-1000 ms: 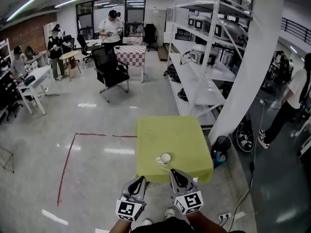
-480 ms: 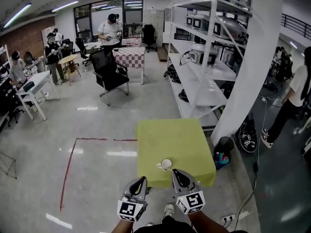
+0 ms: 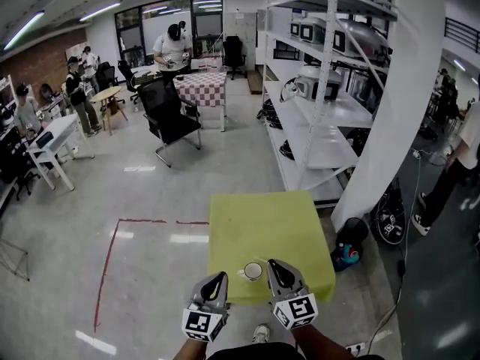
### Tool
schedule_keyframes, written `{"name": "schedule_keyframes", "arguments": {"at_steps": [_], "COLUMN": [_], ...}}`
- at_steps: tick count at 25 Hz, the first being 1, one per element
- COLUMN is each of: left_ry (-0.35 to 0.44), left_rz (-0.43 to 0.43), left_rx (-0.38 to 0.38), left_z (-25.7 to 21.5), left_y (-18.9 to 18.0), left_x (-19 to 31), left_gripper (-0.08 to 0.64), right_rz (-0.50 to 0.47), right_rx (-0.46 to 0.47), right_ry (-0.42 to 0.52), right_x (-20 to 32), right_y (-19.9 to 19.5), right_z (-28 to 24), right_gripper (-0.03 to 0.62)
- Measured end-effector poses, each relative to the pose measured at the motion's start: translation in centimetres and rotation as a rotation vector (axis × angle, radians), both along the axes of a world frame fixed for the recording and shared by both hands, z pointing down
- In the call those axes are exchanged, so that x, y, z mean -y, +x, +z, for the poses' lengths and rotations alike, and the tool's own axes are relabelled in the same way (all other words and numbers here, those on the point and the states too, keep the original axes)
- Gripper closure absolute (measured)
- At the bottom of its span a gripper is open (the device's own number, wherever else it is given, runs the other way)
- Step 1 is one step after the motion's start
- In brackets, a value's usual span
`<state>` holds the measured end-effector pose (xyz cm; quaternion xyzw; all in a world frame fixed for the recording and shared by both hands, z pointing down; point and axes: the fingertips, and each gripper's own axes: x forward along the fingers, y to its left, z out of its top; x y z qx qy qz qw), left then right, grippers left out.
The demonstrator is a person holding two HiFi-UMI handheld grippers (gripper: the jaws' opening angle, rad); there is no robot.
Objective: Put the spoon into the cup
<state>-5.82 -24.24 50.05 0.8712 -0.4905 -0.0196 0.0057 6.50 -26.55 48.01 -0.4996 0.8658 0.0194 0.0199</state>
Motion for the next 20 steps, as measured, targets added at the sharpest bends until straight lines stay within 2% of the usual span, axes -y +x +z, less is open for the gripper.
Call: {"name": "schedule_keyframes", "arguments": {"at_steps": [6, 13, 20], "left_ry": [0.001, -0.015, -0.043], "left_rz": [-0.038, -0.078, -0.076], "left_rx": [0.009, 0.026, 0.022], "left_z": [-0.2, 0.1, 1.0], "left_y": [1.7, 2.7, 2.7], "left_x": [4.0, 6.0, 7.9], "left_gripper": [0.554, 0.554, 0.554], "right_rz": [-0.024, -0.057, -0.078], "right_rx": [0.008, 0.018, 0.019], "right_ry": [0.02, 0.004, -0.027], "right_x": [4.3, 6.9, 8.4], "right_y": [1.8, 3.4, 2.6], "right_z": [-0.2, 0.7, 2.1], "right_gripper": [0.581, 0.581, 0.581]}}
